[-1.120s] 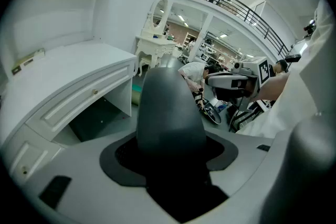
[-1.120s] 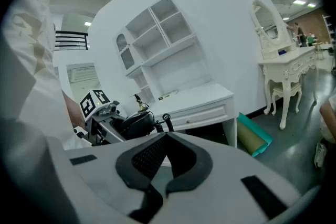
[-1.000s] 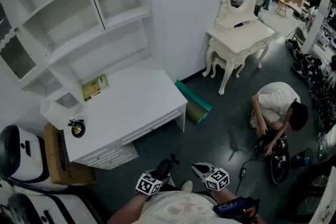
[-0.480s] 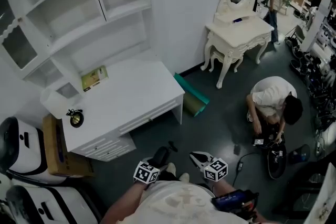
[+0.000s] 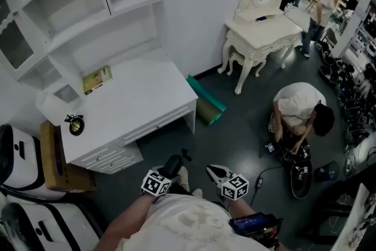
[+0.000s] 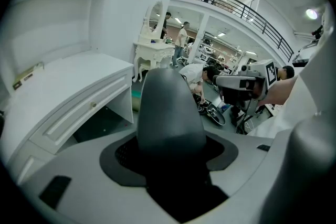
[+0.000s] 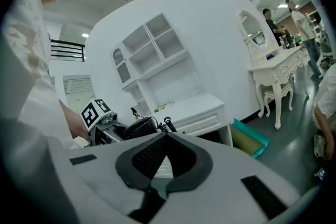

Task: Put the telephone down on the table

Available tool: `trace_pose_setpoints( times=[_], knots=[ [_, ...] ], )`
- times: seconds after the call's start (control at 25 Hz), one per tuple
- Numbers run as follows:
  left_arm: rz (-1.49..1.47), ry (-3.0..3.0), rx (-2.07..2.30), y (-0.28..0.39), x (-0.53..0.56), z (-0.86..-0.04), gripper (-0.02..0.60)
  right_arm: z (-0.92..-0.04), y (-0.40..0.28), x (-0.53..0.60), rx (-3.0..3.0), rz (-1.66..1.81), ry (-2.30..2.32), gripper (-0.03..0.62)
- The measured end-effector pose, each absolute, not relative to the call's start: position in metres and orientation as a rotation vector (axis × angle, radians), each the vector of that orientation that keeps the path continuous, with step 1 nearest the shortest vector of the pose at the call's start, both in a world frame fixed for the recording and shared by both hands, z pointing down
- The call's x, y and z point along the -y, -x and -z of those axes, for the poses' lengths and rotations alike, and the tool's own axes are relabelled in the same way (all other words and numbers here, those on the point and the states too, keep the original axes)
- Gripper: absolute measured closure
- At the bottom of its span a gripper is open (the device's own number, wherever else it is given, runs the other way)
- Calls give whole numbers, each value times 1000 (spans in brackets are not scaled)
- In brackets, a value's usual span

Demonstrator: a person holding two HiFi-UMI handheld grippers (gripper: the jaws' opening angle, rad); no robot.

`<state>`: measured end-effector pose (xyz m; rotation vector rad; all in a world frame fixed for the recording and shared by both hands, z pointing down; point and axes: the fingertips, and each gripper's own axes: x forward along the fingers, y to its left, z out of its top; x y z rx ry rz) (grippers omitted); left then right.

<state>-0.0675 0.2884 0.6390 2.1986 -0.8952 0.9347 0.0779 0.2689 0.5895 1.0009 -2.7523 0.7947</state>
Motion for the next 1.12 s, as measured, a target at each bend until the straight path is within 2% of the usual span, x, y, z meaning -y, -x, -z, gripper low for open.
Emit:
trace_pose_setpoints(
  times=[0.48, 0.88, 1.12],
  knots=[
    [-933, -2224, 831, 55, -261, -650, 298, -598, -86, -244, 2688, -828, -1045, 579],
    [-924, -2159, 869, 84, -213, -662, 298, -602, -69, -185, 2680, -835, -1030, 579],
    [-915, -2194, 843, 78, -175, -657, 298, -601, -73, -150, 2645, -829, -1066, 579]
  ],
)
